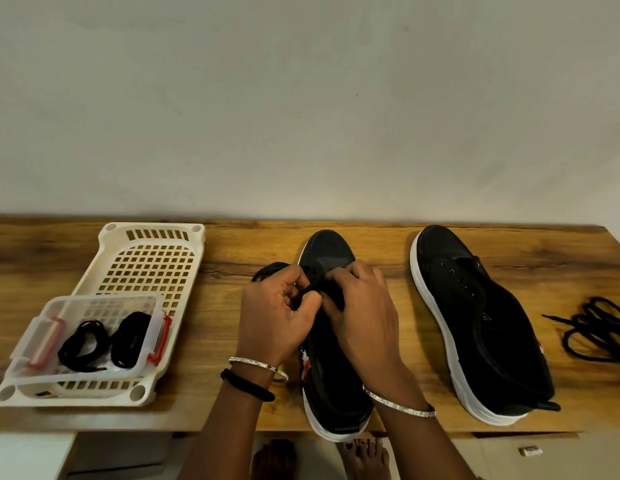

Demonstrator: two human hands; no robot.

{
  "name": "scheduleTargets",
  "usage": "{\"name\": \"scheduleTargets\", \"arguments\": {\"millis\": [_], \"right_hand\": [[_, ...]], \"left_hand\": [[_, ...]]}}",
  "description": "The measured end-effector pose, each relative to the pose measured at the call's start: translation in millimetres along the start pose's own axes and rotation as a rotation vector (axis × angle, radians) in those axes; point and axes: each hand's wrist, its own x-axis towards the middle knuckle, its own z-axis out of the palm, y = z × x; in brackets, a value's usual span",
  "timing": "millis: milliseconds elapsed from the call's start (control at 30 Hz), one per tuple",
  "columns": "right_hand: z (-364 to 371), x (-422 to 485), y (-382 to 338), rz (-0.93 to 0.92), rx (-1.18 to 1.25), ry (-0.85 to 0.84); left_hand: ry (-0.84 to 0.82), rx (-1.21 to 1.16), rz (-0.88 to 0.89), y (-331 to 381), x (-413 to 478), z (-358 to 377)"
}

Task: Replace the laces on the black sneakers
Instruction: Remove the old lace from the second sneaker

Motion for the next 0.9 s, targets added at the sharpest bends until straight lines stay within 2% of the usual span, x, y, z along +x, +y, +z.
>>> {"name": "scheduleTargets", "arguments": {"millis": [267,367,433,500,567,600,667,733,800,900], "right_hand": [[3,0,1,-0.016,0.012,0.021],[5,1,2,0.029,0.141,0.132],[5,3,5,0.156,0.34,0.299],[1,7,14,0.454,0.687,0.386],[-2,7,21,0.742,0.961,0.3],[-2,7,23,0.778,0.953,0.259],[-2,7,21,0.618,0.699,0.287],[-5,5,12,0.308,0.415,0.318],[-6,5,5,0.059,0.174,0.259],[-1,4,1,-0.024,0.083,0.092]], "left_hand": [[0.005,-0.019,0.001,-1,-1,1],[0.017,-0.02,-0.01,0,-1,1],[0.028,-0.018,-0.019,0,-1,1],[0.033,-0.011,-0.028,0,-1,2],[0.034,-0.014,-0.037,-1,-1,2],[0.035,-0.018,-0.043,-1,-1,2],[0.034,-0.031,-0.044,-2,0,2],[0.026,-0.033,-0.036,-1,0,2],[0.02,-0.033,-0.034,0,0,1],[0.012,-0.023,-0.02,0,-1,0]]}}
